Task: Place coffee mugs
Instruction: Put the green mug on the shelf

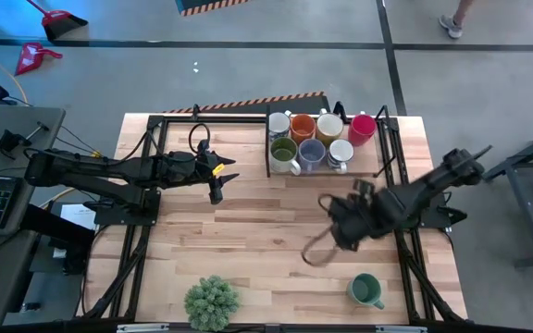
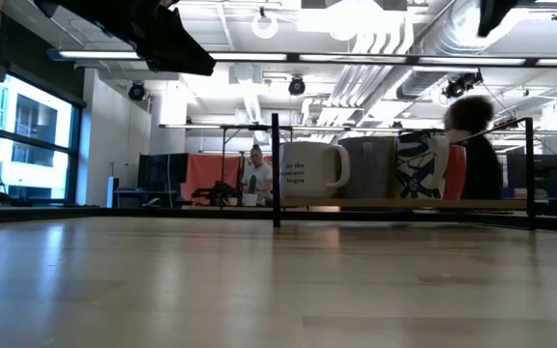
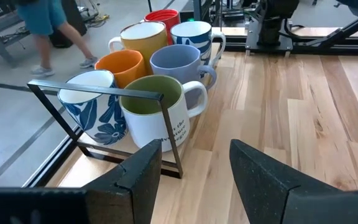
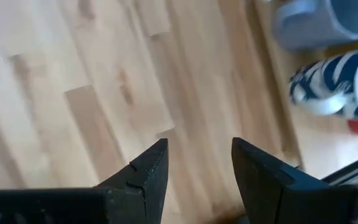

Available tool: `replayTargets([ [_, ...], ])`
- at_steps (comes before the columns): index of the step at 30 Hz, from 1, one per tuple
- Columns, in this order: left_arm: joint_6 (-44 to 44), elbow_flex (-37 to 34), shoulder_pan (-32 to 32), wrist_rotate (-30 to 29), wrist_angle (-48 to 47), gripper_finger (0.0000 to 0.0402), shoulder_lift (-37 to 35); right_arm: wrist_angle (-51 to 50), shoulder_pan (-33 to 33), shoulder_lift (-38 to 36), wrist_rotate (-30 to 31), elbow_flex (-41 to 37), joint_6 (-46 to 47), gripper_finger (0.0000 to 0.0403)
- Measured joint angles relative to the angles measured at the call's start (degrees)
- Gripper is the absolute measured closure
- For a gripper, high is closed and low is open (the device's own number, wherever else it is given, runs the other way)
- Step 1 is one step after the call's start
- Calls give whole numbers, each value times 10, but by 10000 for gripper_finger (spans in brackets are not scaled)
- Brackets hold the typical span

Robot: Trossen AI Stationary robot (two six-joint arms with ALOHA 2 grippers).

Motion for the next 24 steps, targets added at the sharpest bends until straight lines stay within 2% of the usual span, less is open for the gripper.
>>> replayTargets([
  [6, 0, 0, 0, 0, 0, 222, 0, -4, 120, 0, 15, -23, 119, 249],
  [9, -1, 0, 0, 4, -2, 222, 0, 18, 159, 0, -7, -57, 172, 249],
  [14, 0, 0, 0, 15, -2, 222, 0, 107, 201, 0, -63, -117, 206, 249],
  [20, 1, 0, 0, 16, -4, 222, 0, 157, 232, 0, -138, -161, 238, 249],
  [24, -1, 0, 0, 16, -4, 222, 0, 187, 250, 0, -146, -170, 234, 249],
])
